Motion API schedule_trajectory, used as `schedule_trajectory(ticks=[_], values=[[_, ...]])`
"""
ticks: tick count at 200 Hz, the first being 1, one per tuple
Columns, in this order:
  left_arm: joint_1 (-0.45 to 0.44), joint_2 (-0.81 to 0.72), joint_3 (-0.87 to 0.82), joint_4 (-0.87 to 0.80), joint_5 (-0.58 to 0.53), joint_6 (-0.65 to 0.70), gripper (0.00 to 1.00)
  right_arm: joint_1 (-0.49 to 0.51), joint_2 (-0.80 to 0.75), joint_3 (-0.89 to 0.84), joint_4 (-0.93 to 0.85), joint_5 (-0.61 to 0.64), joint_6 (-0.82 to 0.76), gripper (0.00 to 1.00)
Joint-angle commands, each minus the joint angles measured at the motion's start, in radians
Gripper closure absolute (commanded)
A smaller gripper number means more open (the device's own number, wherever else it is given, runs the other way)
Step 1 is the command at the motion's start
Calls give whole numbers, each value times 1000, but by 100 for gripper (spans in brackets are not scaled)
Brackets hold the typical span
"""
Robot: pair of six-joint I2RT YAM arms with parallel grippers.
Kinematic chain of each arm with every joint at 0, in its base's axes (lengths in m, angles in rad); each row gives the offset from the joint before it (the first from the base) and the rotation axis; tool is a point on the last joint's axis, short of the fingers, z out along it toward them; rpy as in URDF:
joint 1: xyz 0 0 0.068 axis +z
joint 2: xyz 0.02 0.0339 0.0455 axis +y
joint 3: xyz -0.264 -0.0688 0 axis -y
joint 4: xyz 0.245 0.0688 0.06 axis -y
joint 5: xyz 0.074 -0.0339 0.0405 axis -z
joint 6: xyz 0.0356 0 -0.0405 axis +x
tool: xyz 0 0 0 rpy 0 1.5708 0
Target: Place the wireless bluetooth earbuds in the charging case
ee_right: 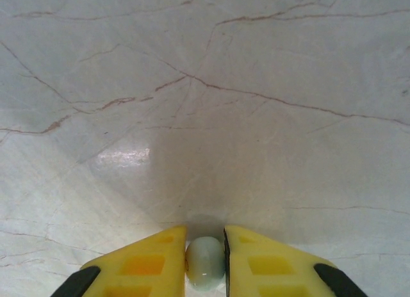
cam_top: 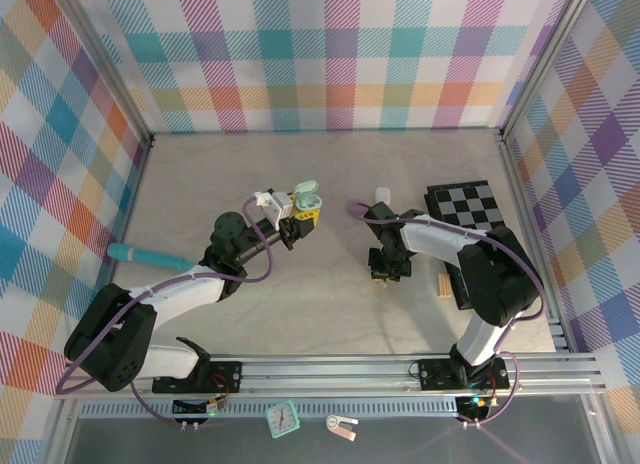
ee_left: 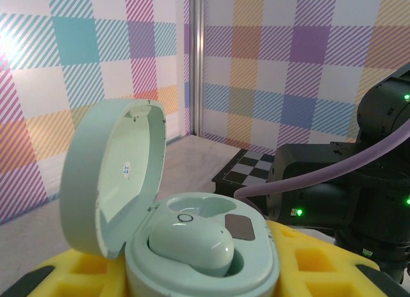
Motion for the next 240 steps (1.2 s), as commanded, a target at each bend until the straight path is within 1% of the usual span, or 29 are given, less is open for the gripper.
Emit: schedule_trajectory(ticks=[1, 36, 58, 86, 111, 139, 198, 218, 240], values=[[10, -3, -2, 54, 35, -10, 63, 5, -62, 6, 10, 14, -9, 80], [13, 13, 8, 59, 71, -16, 63, 4, -181, -1, 63, 20, -32, 82], [17, 19, 22, 54, 124, -22, 63, 3, -279, 5, 121, -16, -77, 84], [17, 22, 42, 46, 208, -9, 63, 1, -385, 30, 198, -107, -143, 85], [17, 31, 54, 43, 244, -9, 63, -8, -452, 46, 276, -225, -160, 85], [17, 43, 68, 49, 275, -18, 63, -8, -531, 24, 425, -356, -150, 85], [10, 86, 89, 105, 353, -68, 64, -7, -552, 60, 531, -536, -153, 85], [5, 100, 100, 116, 393, -80, 64, -7, -533, 77, 536, -562, -159, 85], [1, 108, 101, 128, 409, -88, 65, -7, -519, 87, 544, -567, -164, 85]])
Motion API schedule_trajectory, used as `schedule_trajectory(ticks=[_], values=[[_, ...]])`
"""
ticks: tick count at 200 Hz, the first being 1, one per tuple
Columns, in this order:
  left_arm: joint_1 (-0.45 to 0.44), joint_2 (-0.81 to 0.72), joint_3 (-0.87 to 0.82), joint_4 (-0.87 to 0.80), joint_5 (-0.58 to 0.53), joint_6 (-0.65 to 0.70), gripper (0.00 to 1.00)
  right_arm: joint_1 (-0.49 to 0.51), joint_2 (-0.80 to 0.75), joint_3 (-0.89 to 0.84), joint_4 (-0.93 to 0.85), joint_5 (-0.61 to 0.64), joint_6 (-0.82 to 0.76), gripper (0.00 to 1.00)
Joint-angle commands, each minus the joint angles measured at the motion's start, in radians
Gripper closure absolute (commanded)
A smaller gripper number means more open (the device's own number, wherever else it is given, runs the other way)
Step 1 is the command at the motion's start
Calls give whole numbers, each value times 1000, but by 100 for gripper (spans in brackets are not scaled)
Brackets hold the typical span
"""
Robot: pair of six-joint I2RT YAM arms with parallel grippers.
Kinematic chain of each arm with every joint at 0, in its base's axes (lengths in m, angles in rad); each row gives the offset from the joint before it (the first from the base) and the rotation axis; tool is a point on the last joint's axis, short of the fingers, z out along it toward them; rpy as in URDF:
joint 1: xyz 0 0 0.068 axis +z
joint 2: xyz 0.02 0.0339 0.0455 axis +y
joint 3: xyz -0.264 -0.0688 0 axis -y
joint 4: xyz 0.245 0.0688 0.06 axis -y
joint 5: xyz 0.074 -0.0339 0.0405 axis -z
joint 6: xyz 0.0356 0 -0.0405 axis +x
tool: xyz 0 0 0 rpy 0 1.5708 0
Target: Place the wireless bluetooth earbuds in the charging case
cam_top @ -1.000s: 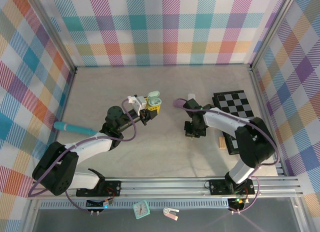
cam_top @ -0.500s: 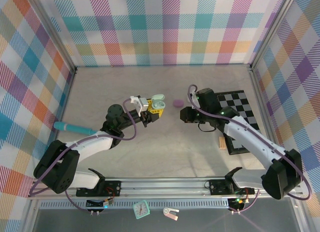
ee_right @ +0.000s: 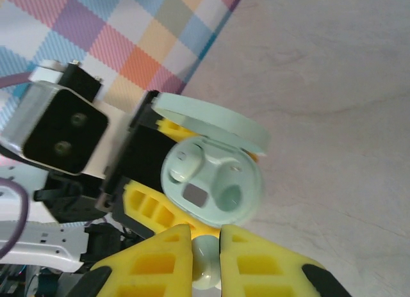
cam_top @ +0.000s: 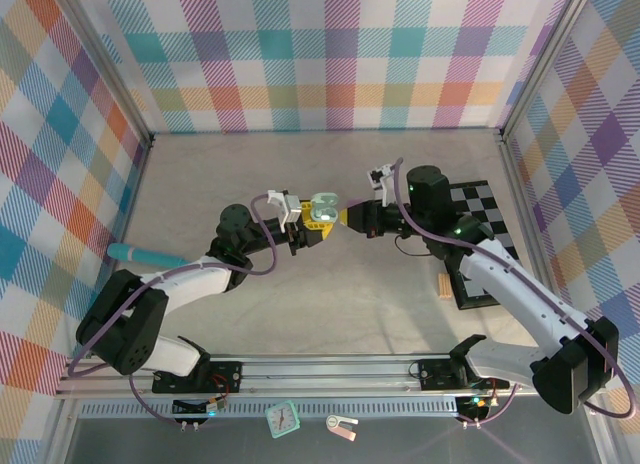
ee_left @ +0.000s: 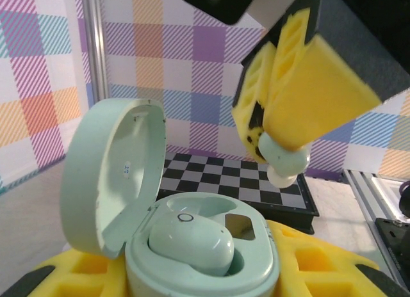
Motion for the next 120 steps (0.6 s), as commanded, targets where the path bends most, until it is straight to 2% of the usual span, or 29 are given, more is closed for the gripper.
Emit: schedule_trajectory(ticks=[1, 120], values=[[-5, 9, 31, 75, 68, -21, 65, -5, 17, 44, 51, -59, -29, 85], [-11, 43, 48, 135, 107, -52, 65, -5, 57, 60, 70, -62, -22, 86]])
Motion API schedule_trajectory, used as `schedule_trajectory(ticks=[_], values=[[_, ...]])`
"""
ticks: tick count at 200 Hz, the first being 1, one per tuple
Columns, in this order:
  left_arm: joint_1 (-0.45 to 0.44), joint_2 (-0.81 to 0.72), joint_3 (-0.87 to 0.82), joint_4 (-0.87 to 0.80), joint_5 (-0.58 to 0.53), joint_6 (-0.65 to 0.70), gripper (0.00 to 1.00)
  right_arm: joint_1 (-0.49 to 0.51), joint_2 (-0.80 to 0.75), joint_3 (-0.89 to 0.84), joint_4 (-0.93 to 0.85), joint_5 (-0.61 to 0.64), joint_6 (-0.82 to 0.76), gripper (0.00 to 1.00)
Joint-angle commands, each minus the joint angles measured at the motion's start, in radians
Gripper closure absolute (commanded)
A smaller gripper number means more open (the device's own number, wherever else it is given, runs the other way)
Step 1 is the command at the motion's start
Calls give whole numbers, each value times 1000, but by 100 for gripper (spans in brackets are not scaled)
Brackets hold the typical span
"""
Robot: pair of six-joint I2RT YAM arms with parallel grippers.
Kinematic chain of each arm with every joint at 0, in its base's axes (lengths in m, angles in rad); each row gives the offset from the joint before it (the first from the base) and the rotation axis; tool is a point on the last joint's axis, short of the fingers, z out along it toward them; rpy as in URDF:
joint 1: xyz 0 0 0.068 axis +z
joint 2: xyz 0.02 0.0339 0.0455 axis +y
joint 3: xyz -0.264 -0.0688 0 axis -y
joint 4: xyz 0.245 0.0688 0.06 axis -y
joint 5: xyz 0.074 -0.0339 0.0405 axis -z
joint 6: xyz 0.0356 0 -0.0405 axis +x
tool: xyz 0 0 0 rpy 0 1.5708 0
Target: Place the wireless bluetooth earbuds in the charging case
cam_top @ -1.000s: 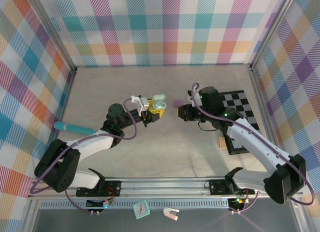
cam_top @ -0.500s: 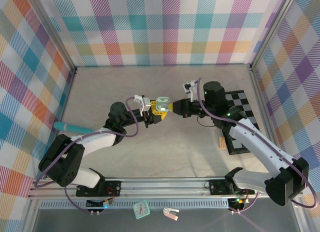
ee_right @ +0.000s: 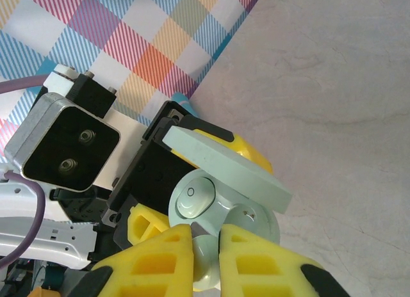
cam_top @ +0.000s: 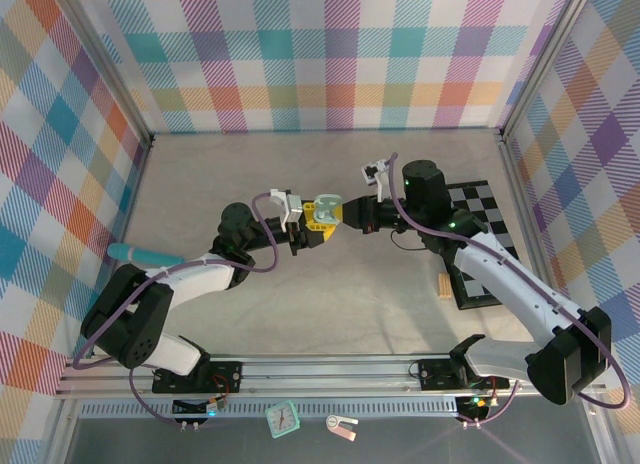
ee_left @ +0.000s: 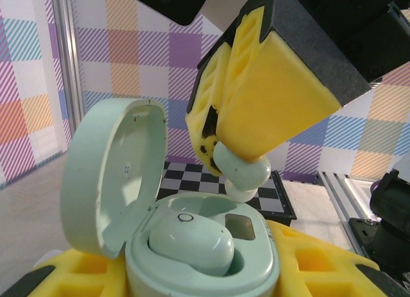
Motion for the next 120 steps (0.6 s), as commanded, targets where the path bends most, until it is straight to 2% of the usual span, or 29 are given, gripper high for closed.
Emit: schedule_trajectory(ticks=[1, 120], values=[[-5, 7, 30, 82, 35, -14, 65, -5, 10, 33, 45, -22, -8, 86], [-6, 6, 30, 88, 36, -21, 65, -5, 25, 36, 32, 7, -15, 85]])
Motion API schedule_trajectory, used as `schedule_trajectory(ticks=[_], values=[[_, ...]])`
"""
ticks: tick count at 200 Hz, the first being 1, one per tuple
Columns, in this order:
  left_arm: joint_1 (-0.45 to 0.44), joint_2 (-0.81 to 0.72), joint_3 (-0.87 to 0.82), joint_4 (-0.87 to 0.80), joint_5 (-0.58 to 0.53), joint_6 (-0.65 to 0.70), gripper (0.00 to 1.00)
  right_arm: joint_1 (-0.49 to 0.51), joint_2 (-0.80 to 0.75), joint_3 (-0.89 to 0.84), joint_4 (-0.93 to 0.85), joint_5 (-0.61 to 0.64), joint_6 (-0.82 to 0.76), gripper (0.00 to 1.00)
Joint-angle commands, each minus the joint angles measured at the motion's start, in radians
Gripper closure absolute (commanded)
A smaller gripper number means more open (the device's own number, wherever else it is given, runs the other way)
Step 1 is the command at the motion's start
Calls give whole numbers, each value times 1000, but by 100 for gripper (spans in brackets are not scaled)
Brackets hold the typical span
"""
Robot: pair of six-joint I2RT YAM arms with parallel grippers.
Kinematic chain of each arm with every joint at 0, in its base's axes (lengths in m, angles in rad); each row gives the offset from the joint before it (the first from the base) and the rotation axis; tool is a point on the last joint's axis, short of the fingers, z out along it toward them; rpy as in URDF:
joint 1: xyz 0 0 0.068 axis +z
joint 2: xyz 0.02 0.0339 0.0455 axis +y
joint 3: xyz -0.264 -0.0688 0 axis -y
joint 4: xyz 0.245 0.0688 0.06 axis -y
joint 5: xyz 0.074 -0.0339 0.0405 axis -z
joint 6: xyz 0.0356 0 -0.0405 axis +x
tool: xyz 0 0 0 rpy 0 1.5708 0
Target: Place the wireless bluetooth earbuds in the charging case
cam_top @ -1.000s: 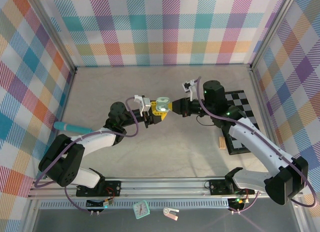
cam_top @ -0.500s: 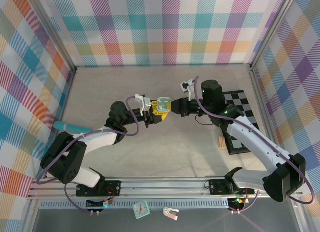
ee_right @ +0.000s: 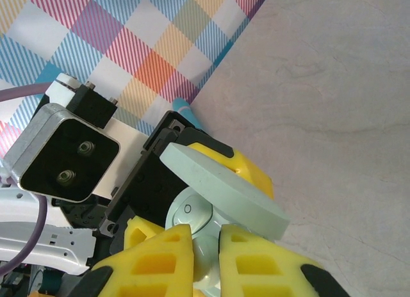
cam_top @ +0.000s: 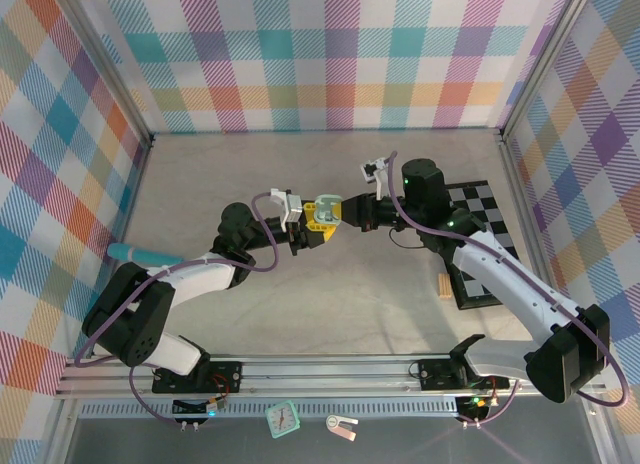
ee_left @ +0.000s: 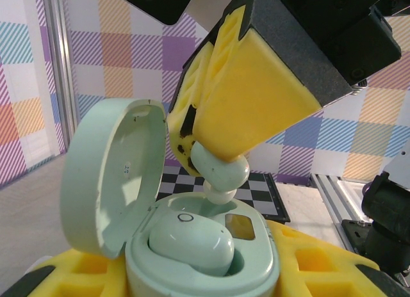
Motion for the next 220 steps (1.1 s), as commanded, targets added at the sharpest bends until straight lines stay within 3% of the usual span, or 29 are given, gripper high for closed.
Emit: schedule_trajectory(ticks=[1, 120, 172, 199, 220], values=[[-6, -3, 26, 63, 17, -2, 65, -5, 12, 32, 4, 0, -14, 85], [-6, -2, 27, 74, 2, -21, 65, -4, 5, 48, -39, 24, -26, 67], [-6, 6, 26, 83, -2, -23, 65, -5, -42, 33, -39, 50, -38, 47], [-6, 7, 26, 82, -2, -20, 65, -4, -53, 26, -44, 54, -37, 45], [-6, 8, 26, 83, -3, -18, 65, -4, -51, 23, -33, 22, -27, 49]])
